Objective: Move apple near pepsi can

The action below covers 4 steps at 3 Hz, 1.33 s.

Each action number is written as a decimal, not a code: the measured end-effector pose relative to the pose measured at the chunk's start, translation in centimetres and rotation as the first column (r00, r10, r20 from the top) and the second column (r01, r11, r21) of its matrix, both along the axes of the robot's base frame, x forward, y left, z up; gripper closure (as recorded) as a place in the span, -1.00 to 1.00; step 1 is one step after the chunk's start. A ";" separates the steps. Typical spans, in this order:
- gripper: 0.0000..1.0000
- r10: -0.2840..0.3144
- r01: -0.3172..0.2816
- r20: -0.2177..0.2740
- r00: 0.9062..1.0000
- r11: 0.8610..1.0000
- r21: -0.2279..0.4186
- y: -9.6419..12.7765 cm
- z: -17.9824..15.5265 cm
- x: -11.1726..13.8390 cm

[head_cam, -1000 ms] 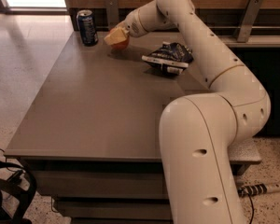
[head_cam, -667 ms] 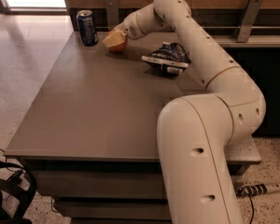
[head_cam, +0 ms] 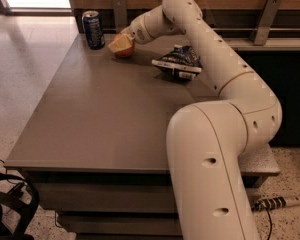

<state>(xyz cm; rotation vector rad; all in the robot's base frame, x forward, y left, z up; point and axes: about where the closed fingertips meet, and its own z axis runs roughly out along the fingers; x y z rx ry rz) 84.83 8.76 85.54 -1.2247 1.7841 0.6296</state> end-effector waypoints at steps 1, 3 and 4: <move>-0.30 0.004 -0.004 -0.004 1.000 1.000 0.000 0.3 -0.3 0.0; -1.00 0.012 -0.012 -0.012 1.000 1.000 -0.001 1.0 -0.8 -0.1; -1.00 0.012 -0.012 -0.012 1.000 1.000 -0.001 1.0 -0.8 -0.1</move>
Offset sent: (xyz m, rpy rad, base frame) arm -0.0002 0.0034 -0.0030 -0.0004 0.0041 0.0042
